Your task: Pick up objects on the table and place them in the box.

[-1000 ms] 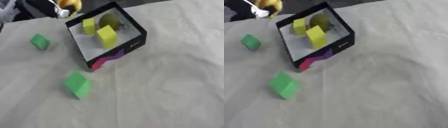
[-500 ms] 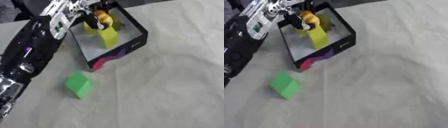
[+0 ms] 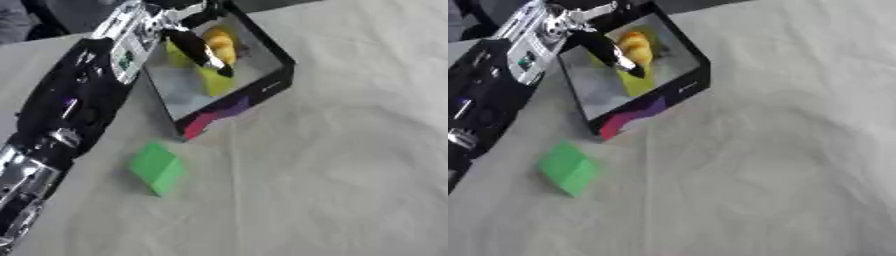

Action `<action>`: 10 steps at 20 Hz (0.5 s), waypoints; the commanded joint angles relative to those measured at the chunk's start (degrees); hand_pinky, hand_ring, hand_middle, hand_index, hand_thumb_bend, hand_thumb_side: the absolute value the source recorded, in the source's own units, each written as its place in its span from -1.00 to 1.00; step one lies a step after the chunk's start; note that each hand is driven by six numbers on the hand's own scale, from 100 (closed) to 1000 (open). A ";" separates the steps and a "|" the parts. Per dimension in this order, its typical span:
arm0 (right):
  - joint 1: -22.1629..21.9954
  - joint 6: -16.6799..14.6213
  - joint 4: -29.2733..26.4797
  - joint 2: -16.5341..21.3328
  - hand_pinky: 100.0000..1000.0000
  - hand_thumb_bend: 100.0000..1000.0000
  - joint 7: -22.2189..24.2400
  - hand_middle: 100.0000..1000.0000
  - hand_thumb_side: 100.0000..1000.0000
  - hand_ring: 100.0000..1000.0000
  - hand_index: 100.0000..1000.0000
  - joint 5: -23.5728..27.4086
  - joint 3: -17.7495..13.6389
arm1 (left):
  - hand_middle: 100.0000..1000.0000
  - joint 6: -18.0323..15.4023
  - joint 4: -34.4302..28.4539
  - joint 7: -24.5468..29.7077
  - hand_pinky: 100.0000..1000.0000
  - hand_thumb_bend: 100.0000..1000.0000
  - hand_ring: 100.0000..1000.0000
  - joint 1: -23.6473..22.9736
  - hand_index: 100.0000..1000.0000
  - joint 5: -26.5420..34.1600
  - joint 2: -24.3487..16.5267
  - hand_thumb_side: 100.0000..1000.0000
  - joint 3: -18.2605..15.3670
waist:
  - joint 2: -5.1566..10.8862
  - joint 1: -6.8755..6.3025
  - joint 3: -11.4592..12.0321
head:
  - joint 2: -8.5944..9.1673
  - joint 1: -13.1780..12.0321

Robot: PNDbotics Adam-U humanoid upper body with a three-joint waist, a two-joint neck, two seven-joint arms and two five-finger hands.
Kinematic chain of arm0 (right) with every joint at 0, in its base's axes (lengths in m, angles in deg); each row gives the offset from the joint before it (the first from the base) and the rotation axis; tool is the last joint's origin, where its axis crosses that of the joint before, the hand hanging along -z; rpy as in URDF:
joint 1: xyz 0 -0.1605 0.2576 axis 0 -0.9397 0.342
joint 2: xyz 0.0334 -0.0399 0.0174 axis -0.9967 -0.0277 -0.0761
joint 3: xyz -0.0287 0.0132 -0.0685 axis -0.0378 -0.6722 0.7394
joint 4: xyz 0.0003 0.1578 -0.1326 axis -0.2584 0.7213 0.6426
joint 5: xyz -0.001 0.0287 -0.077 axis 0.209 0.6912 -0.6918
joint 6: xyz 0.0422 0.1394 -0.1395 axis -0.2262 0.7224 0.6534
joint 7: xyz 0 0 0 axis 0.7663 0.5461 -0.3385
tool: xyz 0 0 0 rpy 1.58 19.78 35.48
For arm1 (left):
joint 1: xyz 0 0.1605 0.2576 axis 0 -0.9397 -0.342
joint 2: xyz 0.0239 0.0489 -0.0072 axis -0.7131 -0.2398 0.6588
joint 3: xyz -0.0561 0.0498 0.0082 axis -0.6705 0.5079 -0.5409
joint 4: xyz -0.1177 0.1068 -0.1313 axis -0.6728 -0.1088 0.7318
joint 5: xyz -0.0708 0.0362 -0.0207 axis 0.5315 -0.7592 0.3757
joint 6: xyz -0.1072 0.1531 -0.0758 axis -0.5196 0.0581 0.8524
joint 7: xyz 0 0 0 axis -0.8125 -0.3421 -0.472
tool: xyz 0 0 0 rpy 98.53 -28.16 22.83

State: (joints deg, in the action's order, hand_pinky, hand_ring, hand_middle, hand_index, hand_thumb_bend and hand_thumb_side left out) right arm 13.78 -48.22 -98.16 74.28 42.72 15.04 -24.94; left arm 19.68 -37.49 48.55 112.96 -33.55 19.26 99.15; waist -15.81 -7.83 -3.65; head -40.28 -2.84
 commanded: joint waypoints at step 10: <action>-0.64 0.00 -0.77 2.48 0.57 -1.00 -1.11 0.29 0.20 0.35 0.63 -0.59 -1.13 | 0.46 1.41 -23.03 8.07 0.54 0.13 0.45 -1.47 0.61 18.93 -17.06 -0.07 -2.12 | 1.78 -0.09 1.87 | -0.56 1.97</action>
State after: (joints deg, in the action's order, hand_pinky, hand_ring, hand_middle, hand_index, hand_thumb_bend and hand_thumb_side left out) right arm 12.86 -48.19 -98.16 74.70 41.99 14.77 -25.37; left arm 20.92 -57.35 55.35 110.67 -16.99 6.20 98.21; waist -15.81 -7.86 -1.84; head -40.92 -1.19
